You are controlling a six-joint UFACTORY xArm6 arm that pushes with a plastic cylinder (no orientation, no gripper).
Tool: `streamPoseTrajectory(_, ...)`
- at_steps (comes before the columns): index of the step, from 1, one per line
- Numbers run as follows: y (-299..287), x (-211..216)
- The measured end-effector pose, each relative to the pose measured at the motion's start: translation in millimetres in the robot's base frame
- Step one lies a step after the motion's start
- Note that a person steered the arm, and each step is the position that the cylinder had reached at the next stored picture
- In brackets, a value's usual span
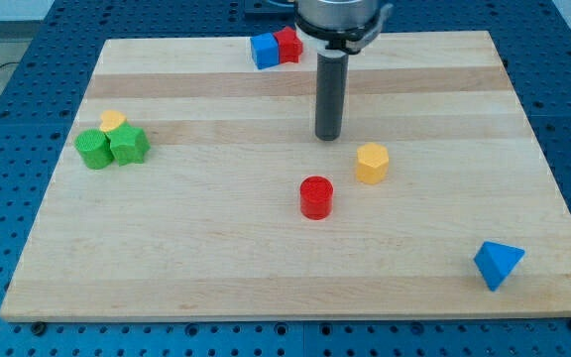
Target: Move the yellow hexagon below the blue cube
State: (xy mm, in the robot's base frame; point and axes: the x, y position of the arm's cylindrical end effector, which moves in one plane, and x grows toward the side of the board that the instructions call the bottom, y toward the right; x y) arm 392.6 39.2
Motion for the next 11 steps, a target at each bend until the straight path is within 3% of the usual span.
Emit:
streamPoseTrajectory(2, 148, 18)
streamPoseTrajectory(3, 159, 71)
streamPoseTrajectory(4, 120, 96)
streamPoseTrajectory(5, 59, 64)
streamPoseTrajectory(6, -6, -3)
streamPoseTrajectory(7, -10, -18)
streamPoseTrajectory(8, 32, 12)
streamPoseTrajectory(9, 30, 30)
streamPoseTrajectory(10, -31, 23)
streamPoseTrajectory(11, -56, -29)
